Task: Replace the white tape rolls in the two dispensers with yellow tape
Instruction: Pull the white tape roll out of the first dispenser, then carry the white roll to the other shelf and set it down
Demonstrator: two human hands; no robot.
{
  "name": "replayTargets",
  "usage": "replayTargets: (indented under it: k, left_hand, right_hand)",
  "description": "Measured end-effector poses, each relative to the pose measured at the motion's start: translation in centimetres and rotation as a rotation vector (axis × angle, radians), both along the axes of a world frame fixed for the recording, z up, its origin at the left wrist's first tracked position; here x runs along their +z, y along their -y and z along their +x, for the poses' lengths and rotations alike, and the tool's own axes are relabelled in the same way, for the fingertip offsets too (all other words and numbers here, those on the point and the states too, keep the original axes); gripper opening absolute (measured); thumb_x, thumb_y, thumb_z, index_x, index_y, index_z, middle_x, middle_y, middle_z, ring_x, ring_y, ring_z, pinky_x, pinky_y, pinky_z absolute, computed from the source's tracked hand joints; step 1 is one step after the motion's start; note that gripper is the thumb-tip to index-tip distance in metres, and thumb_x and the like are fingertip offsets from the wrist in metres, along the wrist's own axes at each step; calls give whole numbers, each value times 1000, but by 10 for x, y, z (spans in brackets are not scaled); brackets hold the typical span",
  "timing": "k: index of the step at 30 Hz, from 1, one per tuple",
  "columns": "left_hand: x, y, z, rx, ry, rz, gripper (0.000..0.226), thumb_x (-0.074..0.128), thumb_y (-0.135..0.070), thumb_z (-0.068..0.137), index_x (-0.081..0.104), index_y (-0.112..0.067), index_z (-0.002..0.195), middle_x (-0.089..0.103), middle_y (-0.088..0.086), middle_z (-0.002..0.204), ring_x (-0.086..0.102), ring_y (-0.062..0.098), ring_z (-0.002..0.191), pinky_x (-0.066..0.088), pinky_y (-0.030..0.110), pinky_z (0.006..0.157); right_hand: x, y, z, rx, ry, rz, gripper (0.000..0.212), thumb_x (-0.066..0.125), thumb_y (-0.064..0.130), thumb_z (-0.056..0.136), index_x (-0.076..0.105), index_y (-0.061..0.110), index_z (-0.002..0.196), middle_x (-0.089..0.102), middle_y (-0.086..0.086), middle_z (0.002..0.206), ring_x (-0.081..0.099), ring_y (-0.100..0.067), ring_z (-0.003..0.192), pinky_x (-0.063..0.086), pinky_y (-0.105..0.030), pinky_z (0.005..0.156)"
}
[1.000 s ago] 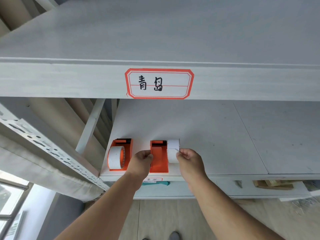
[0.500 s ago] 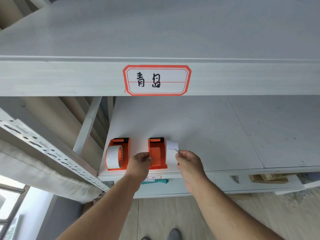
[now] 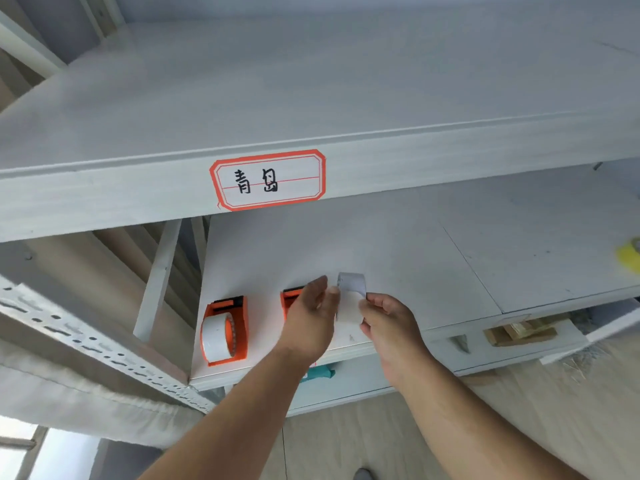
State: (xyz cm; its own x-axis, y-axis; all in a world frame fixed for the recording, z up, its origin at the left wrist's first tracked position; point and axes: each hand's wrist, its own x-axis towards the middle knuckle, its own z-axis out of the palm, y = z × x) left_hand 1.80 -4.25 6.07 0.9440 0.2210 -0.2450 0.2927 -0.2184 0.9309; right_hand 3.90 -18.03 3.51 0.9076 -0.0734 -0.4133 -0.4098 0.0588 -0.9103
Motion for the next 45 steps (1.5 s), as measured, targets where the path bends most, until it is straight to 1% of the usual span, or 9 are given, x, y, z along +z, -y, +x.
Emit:
replayTargets:
  k: [6,12,16,20,23,28,34,39,45]
  left_hand:
    - [-5,81,10,-309,4,-77,22,53,-22,102,69,-28,116,77,-4,113,70,15,110,52,29,92]
    - [2,167,-2,-544,-12,-98,23,53,-19,102,68,-25,118,77,-4,113,70,12,109,54,29,94]
    - [13,224,-11,-671,33,-61,29,54,-30,95,70,-28,118,77,-7,114,70,12,111,56,35,98]
    - [21,282,-22,-760,59,-59,32,51,-28,101,65,-21,129,75,-5,117,70,12,110,52,18,85]
    - [31,329,-34,-777,93,-71,18,50,-22,105,66,-18,112,70,-12,93,65,-4,84,44,1,66]
    - [41,406,-52,-781,114,-90,19,53,-19,104,61,-25,87,59,-19,64,54,-3,57,39,10,53]
    - [50,474,-61,-775,128,-70,14,54,-22,103,63,-26,93,63,-8,80,62,12,80,45,24,71]
    - [44,505,-48,-789,126,-41,24,54,-25,99,66,-10,113,70,7,96,68,32,100,49,30,81]
    - [30,528,-12,-796,109,-106,13,55,-19,100,67,-23,102,69,-9,87,63,7,76,46,22,70]
  right_hand:
    - [13,55,-27,-233,63,-63,10,73,21,93,77,22,102,78,3,101,71,-12,100,57,-36,99]
    - [21,137,-63,-463,81,-157,13,67,16,97,77,24,101,72,10,84,65,-7,77,49,-23,73]
    - [34,185,-85,-609,102,-160,14,69,15,94,76,27,98,76,6,87,69,-8,82,52,-26,76]
    - [45,233,-105,-715,113,-168,16,68,18,94,79,26,102,81,8,90,73,-9,85,57,-29,81]
    - [55,276,-118,-762,140,-171,15,68,16,95,76,26,101,80,8,90,74,-9,86,55,-27,78]
    - [66,354,-137,-799,143,-160,18,66,13,94,76,27,100,75,9,82,69,-10,78,52,-25,73]
    - [71,423,-145,-796,150,-177,20,64,12,93,76,26,100,72,12,77,66,-2,69,50,-23,69]
    - [64,451,-131,-805,130,-149,20,66,15,92,77,27,103,78,5,94,71,-11,85,56,-29,81]
    - [59,473,-98,-815,117,-172,21,65,11,92,77,28,95,77,10,86,67,1,70,50,-22,72]
